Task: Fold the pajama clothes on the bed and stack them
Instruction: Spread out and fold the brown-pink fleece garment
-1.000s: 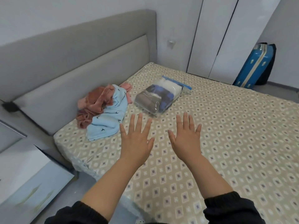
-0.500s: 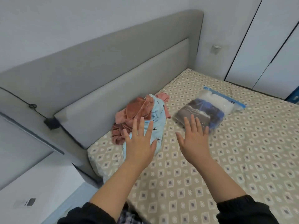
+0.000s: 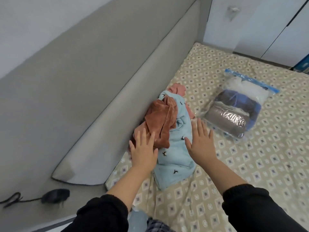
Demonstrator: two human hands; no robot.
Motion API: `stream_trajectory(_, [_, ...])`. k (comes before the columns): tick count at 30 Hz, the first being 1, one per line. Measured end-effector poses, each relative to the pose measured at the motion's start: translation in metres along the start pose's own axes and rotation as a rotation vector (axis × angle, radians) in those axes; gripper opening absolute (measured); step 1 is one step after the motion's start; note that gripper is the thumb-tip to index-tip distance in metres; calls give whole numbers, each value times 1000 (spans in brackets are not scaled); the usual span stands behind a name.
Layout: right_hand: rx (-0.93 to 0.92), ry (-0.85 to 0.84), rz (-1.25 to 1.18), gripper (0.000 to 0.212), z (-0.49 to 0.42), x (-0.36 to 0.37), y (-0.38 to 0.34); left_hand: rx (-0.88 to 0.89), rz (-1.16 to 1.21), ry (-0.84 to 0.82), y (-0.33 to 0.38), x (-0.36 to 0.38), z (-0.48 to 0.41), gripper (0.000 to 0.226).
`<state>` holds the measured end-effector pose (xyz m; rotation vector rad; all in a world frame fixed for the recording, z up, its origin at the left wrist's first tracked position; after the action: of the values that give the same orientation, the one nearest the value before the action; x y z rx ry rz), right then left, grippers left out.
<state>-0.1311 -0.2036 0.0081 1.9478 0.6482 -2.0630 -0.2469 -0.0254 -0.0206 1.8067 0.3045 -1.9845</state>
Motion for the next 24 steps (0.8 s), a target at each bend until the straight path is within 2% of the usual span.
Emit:
stream_trajectory(4, [44,-37,-2,71,-23,26,-16,-113,119,-147,-28,41,-41,73])
stream_trajectory(7, [48,-54,-16,70,-35,41,-24,-150,137,-200,-41,65,-64,88])
stream_trajectory(11, [17,-93,-48,71,-41,59,-33,-42,-30,-175,-45,89,-88,115])
stream_trajectory(14, [34,-102,-81,75,-40,69,-32,6,-91,-175,-47,108,-100,119])
stream_trajectory(17, [24,-124,-86,82,-36,74,-32,23,-38,-165,-56,119,-108,100])
stream_trajectory(21, [18,-131,-135,84,-33,68,-32,19,318,-189,-61,107,-106,67])
stream_trajectory(24, [55,-135,-244,74,-27,61,-30,88,530,48,-49,69,-90,36])
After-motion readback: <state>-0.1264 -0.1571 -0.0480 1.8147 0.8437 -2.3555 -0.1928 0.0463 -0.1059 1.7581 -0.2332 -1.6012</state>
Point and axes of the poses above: each hand's wrist, its own z-axis away from the middle knuckle, its own x-axis out of the palm, y = z × x, the point moved 4 cm from there along -z, towards the middle knuckle, and after that the axes turned 8 degrees about y, right-handed, at the moved point
